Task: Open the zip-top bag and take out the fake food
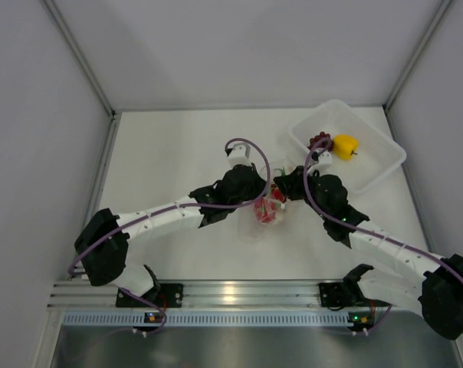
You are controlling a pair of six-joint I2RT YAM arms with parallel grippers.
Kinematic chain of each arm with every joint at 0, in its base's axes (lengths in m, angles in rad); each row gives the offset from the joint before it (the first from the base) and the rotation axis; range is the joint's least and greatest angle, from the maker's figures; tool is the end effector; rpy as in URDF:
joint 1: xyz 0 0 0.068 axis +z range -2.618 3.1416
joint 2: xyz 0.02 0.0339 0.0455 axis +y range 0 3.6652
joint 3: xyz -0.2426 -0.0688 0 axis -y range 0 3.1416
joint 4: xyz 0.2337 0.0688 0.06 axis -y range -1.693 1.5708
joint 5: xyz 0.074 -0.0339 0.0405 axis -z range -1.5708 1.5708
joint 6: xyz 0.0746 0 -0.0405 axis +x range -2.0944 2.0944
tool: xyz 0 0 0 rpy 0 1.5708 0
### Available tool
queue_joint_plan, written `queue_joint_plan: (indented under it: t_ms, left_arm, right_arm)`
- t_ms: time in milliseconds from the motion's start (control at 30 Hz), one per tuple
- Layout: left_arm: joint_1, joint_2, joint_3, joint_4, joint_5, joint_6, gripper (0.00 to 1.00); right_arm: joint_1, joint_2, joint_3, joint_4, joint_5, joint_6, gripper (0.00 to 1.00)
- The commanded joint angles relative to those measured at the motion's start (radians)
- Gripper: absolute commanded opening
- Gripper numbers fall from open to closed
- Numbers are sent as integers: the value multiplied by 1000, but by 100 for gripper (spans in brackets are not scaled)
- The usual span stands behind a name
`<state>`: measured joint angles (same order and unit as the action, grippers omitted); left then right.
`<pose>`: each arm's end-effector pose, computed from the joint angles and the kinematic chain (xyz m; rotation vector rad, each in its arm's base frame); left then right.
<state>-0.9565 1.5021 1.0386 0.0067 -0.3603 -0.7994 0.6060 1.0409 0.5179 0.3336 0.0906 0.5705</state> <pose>0.2338 -0.2858 0.2413 -0.0715 2.0776 -0.7495 0.2302 0.1513 0.2302 0.0359 1.8245 0.7676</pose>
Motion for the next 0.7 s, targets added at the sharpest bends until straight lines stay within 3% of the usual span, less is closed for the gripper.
queue_joint_plan:
  t_ms: [0, 267, 400, 667]
  left_arm:
    - [2, -33, -8, 15, -6, -6, 0]
    - [2, -51, -28, 13, -35, 3, 0]
    - [2, -46, -48, 13, -25, 3, 0]
    - [4, -94, -104, 15, -34, 6, 0]
  right_arm:
    - [28, -48, 21, 117, -86, -96, 0]
    - [38, -145, -59, 223, -129, -152, 0]
    - [38, -177, -30, 171, -97, -207, 0]
    - [37, -205, 85, -42, 161, -299, 0]
